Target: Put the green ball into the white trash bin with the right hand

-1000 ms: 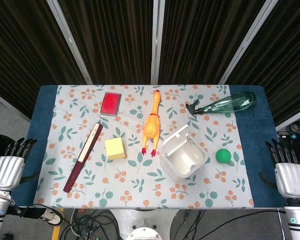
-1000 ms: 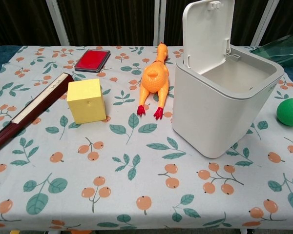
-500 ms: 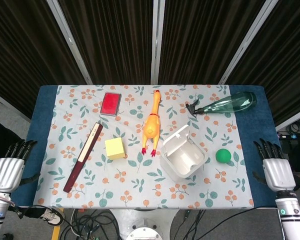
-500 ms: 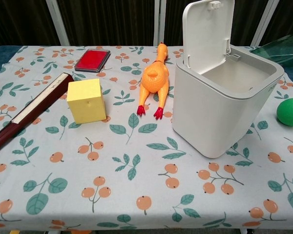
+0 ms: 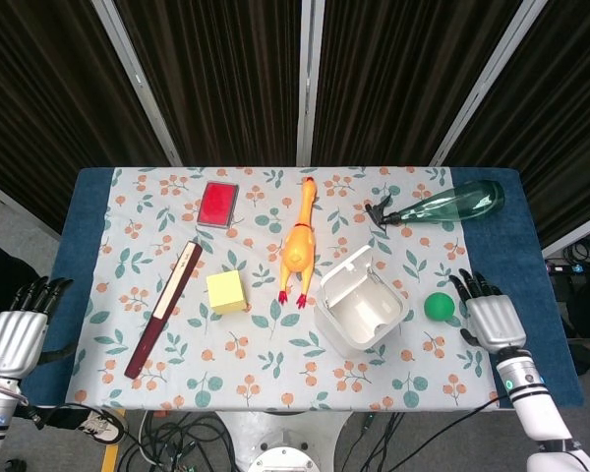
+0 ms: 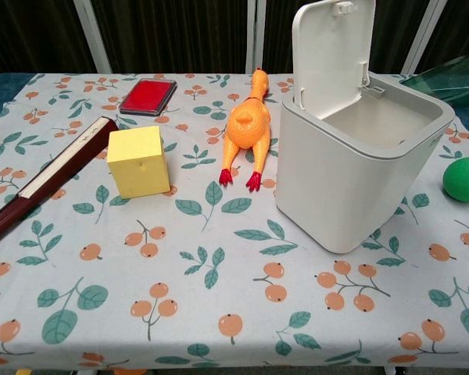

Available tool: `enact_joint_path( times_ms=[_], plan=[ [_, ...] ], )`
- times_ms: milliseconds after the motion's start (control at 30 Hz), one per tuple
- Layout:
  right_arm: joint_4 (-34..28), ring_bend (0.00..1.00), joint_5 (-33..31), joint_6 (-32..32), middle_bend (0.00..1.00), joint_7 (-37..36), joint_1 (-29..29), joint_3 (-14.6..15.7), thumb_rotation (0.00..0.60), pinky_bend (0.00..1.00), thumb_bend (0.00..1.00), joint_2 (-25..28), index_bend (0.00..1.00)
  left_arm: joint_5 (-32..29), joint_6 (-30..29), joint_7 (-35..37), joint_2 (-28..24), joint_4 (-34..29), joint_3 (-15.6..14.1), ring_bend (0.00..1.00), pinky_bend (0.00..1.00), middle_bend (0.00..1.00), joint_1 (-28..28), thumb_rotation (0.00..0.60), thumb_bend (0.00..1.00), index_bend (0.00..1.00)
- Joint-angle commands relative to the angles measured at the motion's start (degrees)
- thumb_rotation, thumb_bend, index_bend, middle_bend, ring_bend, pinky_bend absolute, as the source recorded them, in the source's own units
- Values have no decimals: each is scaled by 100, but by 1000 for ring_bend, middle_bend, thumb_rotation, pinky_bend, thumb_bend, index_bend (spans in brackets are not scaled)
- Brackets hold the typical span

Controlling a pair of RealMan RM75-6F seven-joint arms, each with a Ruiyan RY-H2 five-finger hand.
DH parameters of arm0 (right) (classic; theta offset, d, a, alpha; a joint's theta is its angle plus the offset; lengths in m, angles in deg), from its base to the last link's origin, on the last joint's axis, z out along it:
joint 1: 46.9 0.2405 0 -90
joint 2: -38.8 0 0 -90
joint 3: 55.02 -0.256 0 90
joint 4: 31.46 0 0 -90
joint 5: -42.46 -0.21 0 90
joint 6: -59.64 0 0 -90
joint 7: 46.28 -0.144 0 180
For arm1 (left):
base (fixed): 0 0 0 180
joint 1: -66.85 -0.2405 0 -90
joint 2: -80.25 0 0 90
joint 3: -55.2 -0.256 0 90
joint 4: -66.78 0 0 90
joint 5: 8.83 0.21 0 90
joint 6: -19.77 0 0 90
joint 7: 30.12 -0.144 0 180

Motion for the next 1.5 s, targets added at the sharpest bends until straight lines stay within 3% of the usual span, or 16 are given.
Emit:
enact_joint_path(
  times_ms=[33,200,400,567,733,1067,1300,1500],
  plan=[
    [26,45,-205,-205,39,153,169,-12,600,293,158,-130,0,-18,14,-4,12,20,7,59,150,115,6,600,90,110],
    [100,75,-389,-302,43,460,341,10,600,345,165,-367,0,-55,34,17,54,83,3,60,150,115,-3,600,91,110],
    [187,175,-617,-336,117,691,446,75,600,474,326,-587,0,-14,40,78,76,141,-29,59,150,116,-5,600,90,113],
    [235,249,-682,-314,186,743,497,119,600,540,349,-691,3,9,82,87,112,181,-45,59,150,117,18,600,90,113],
    [239,341,-742,-202,278,769,516,118,600,620,419,-744,125,41,134,80,162,222,-81,60,150,117,40,600,91,113],
    [297,475,-518,12,418,569,497,189,600,707,446,-738,406,48,162,49,192,233,-91,59,149,117,60,600,91,113],
    [-110,482,-69,590,427,411,381,108,600,715,452,-344,435,29,161,48,170,214,-82,59,150,117,61,600,90,113],
    [-1181,497,510,1355,439,459,223,-72,600,729,453,500,453,77,235,80,158,216,-128,59,148,117,94,600,90,113]
  ],
)
